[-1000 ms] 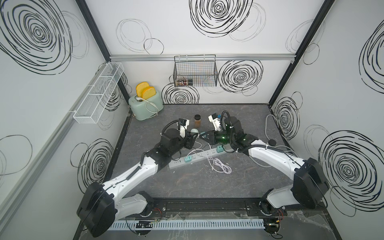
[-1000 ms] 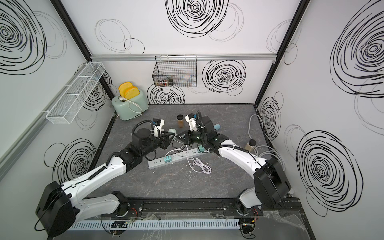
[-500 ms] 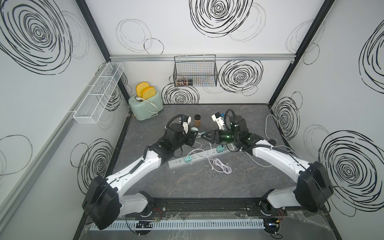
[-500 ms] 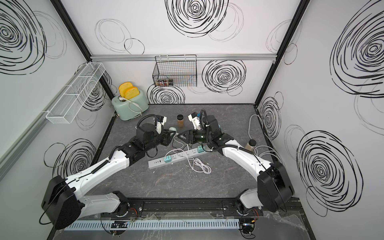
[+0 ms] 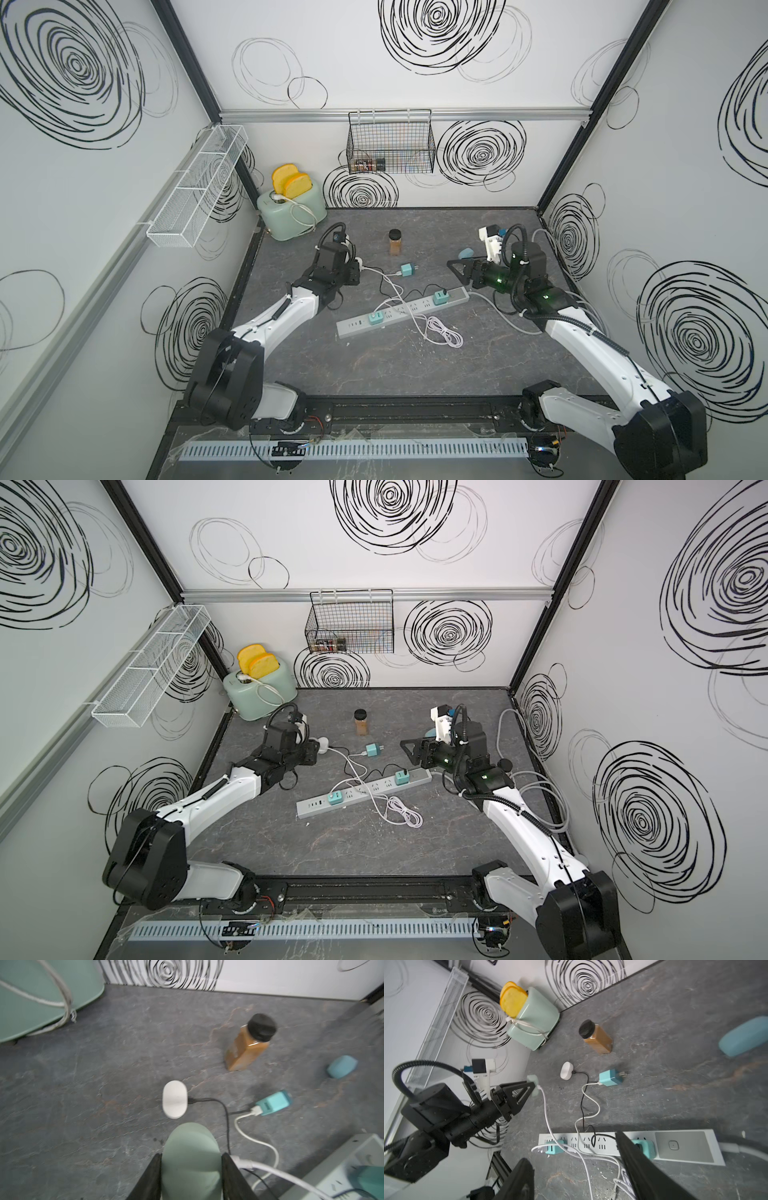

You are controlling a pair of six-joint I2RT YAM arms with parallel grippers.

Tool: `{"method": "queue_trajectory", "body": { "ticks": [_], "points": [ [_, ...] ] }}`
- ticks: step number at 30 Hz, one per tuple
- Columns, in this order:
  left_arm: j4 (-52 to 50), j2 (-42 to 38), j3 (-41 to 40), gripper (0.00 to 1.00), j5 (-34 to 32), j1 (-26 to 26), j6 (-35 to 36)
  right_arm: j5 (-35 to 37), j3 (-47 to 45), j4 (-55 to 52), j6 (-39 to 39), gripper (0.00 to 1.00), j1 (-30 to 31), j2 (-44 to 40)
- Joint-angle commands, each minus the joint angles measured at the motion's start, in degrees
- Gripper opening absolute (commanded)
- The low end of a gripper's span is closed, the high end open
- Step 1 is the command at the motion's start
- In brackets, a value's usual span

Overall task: Charge the bluetooth headset
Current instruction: Insert the charging cable into the bluetooth headset, then place the bluetooth headset at the center of the board.

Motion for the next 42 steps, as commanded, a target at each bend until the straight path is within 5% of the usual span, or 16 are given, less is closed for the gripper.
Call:
{"method": "queue_trajectory", "body": {
  "ticks": [1,9,21,26,29,37,42],
  "points": [
    [1.0,4.2,-2.1,0.22,-2.2,0.9,1.5,6.5,-0.1,-1.0,-4.1,0.71,0.7,0.4],
    [2.3,11.7,-1.3,0.24,0.5,3.6,-0.3,1.9,-0.8,-0.1,-0.6,0.69,-2.2,4.1],
    [-2.6,17.9,3.1,0.58,1.3,3.7,-3.3,0.4,-0.9,-1.8,1.4,0.70,-5.1,6.7],
    [-3.0,9.2,3.5,0.85,1.6,2.3,-4.4,-2.2,-1.2,-2.9,-0.1,0.69,-4.8,7.2],
    [-4.2,1.5,3.5,0.91,2.4,1.8,-5.5,-4.1,-3.0,-2.2,-0.2,0.65,-3.9,5.8],
    [-7.3,-11.8,0.9,0.91,8.5,1.6,-4.6,-6.8,-3.8,-2.9,-3.6,0.58,3.8,2.4],
    [-4.2,-18.0,-2.7,0.86,15.7,1.1,-5.1,-9.5,-5.2,-1.0,3.2,0.41,5.4,2.8]
  ]
}}
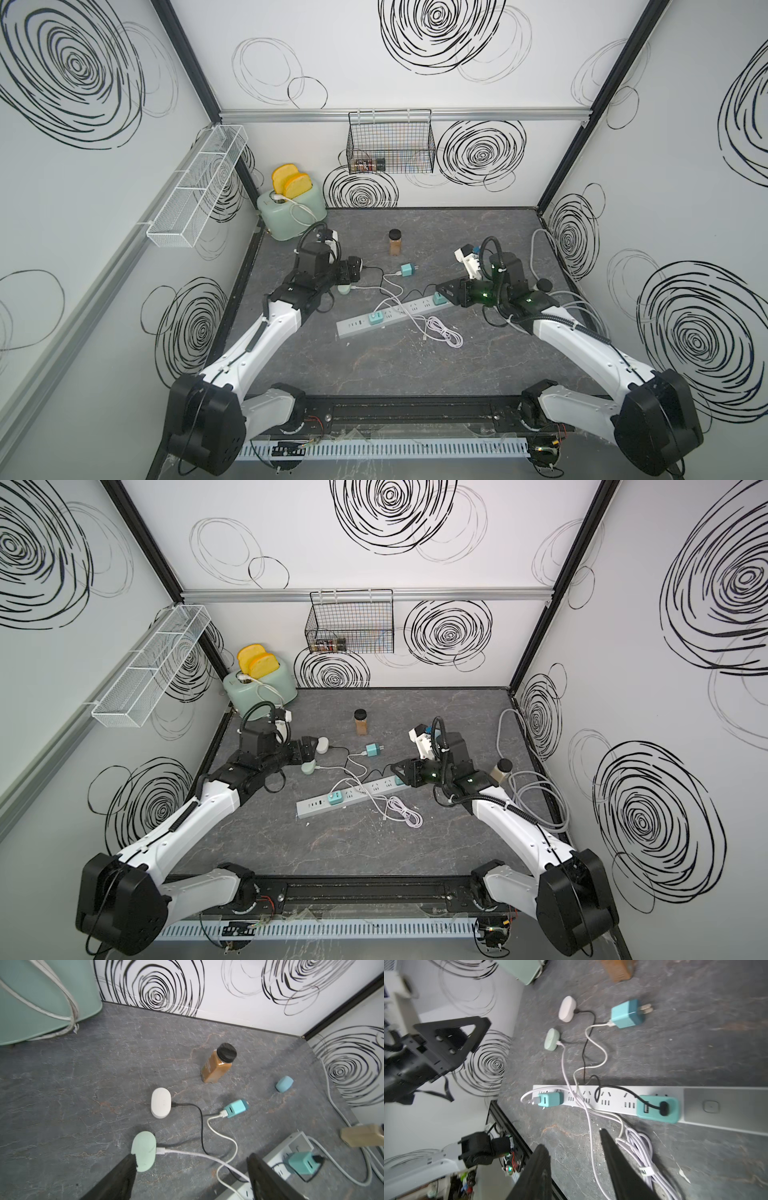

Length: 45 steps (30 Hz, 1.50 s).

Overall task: Charge the bluetooth headset
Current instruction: Place the bluetooth headset at the center of the board, then pick up the plug from the center of the board.

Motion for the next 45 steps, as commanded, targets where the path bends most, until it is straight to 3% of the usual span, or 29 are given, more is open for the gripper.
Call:
{"method": "queue_trajectory", "body": {
  "ticks": [1,4,9,18,22,30,33,38,42,45],
  "points": [
    [0.4,-3.4,-1.8,0.86,6.3,-0.4,-0.4,-1.9,-1.4,1.5,5.7,0.40,1.3,-0.3],
    [-1.5,-4.8,-1.2,0.87,7.1,-0.4,-0.3,0.5,-1.8,3.1,10.7,0.39,3.4,0.0],
    [-2.0,-4.3,-1.2,0.87,9.6,-0.2,0.1,4.6,-0.8,4.0,11.7,0.37,3.8,0.4],
    [-2.4,-4.4,-2.2,0.84,10.2,-2.6,1.1,0.1,2.1,0.8,-0.1,0.36,0.6,1.7],
    [-5.3,-3.5,-0.4,0.83,7.1,-6.0,2.5,1.7,2.5,-3.5,-4.1,0.35,-1.8,0.8],
    [-8.5,-3.3,2.3,0.81,5.7,-7.5,5.1,9.3,2.1,-8.7,-5.5,0.34,-2.4,-2.3],
    [-8.8,-2.7,3.1,0.81,6.0,-7.5,6.0,9.3,5.1,-7.6,-5.4,0.36,-2.3,1.4],
    [-6.9,3.9,7.0,0.78,6.8,-8.0,12.1,8.9,14.4,-9.9,-7.0,0.38,-3.7,11.5],
    [-5.8,12.2,13.3,0.77,8.2,-7.6,19.3,0.4,17.1,-7.2,-7.0,0.41,-8.7,16.9],
    [-6.8,18.5,18.4,0.75,6.8,-8.3,26.6,-2.1,17.8,-6.5,-7.5,0.45,-10.7,19.9]
  ]
}}
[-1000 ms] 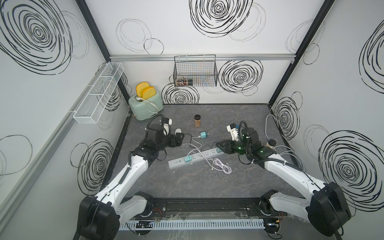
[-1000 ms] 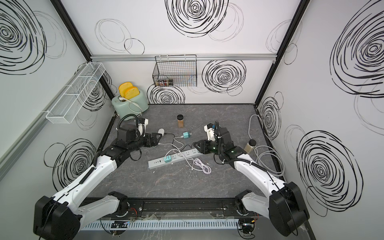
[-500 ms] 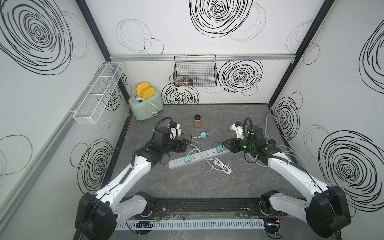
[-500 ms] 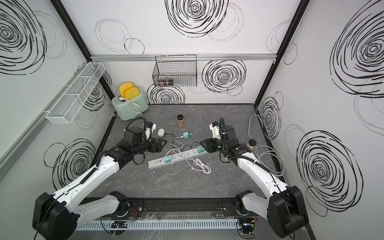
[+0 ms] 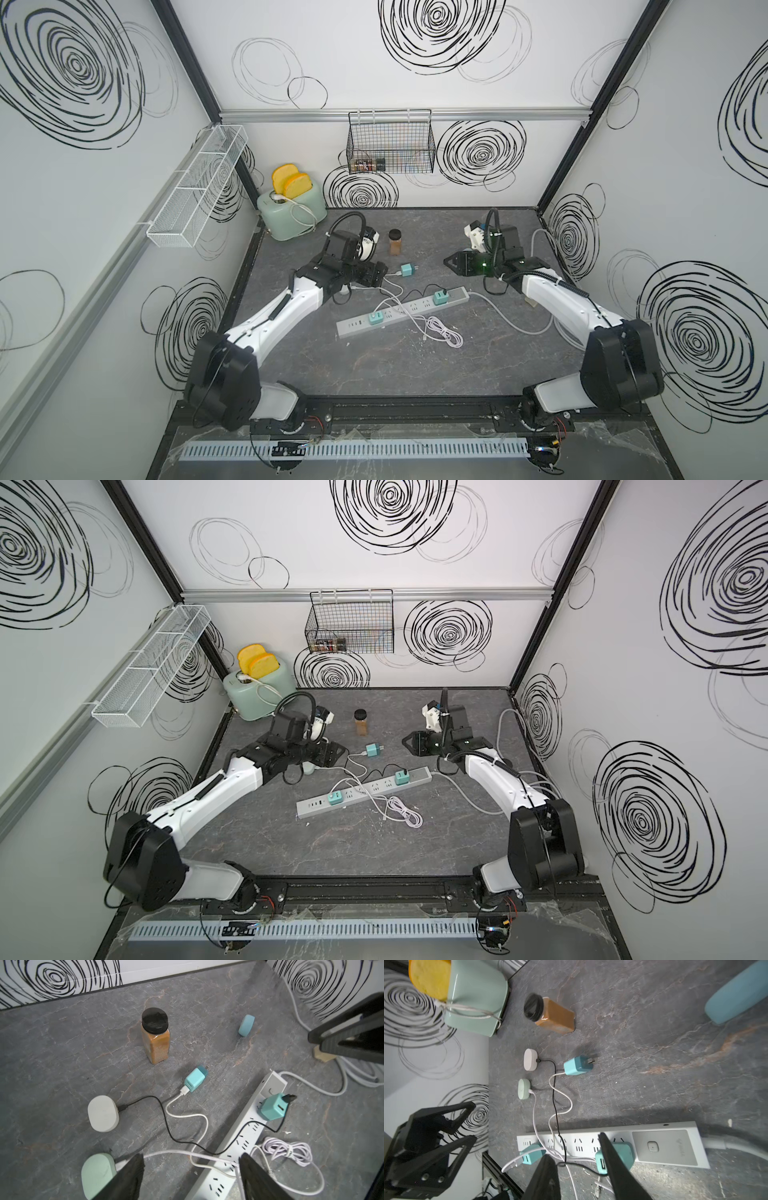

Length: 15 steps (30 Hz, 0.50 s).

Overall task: Charge the bluetooth headset
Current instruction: Pick up the plug from the center of the board.

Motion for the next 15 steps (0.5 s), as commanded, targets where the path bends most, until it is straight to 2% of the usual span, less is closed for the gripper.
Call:
{"method": "queue_trajectory", "body": {
  "ticks": [1,10,15],
  "points": [
    [0.6,5.5,5.8,0.74,-0.3,-0.6,11.0,-5.0,1.4,0.0,-1.4,0.46,-1.9,2.7],
    [3.9,20.6,14.6,0.65,-0.1,-1.9,28.8,-5.7,-4.3,4.5,3.8,0.51,-3.2,2.0],
    [1.9,28.5,21.2,0.63,1.4,-3.9,35.4,-6.3,-8.2,7.9,7.2,0.53,-3.4,-0.4]
  ]
}}
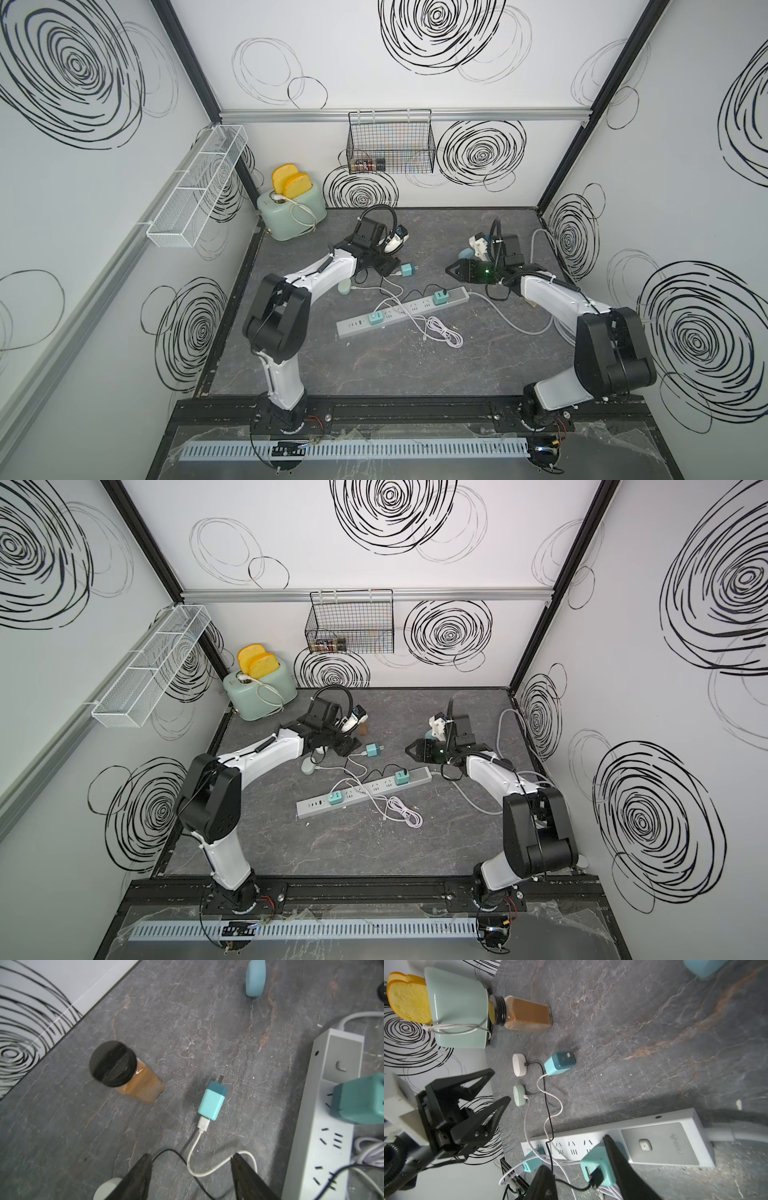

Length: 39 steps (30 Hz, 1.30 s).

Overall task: Charge the bluetooth headset
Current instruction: Pick up the plug from the center of the board.

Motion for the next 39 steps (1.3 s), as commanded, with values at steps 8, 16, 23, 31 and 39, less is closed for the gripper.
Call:
{"method": "queue_trajectory", "body": {
  "ticks": [8,16,23,31,39],
  "points": [
    [-3.0,13.0,11.4,0.62,-2.4,-3.9,13.0,-10.7,-3.1,4.1,9.1,0.54,-3.4,-2.6],
    [-6.6,17.3,15.1,0.64,-3.5,-3.7,14.4,-12.0,-2.5,3.1,8.5,0.54,-5.3,-2.7],
    [-9.8,20.6,18.5,0.61,-3.1,-3.6,16.5,-12.0,-3.1,3.3,8.3,0.53,-5.9,-3.3],
    [-13.0,19.8,22.6,0.18,-0.4,-2.9,15.5,-10.6,-3.2,3.1,9.1,0.49,-6.7,-6.0],
    [-6.8,3.4,22.9,0.08,-1.6,-2.6,4.6,-10.3,-5.2,3.7,8.8,0.48,-6.2,-12.2]
  ]
}}
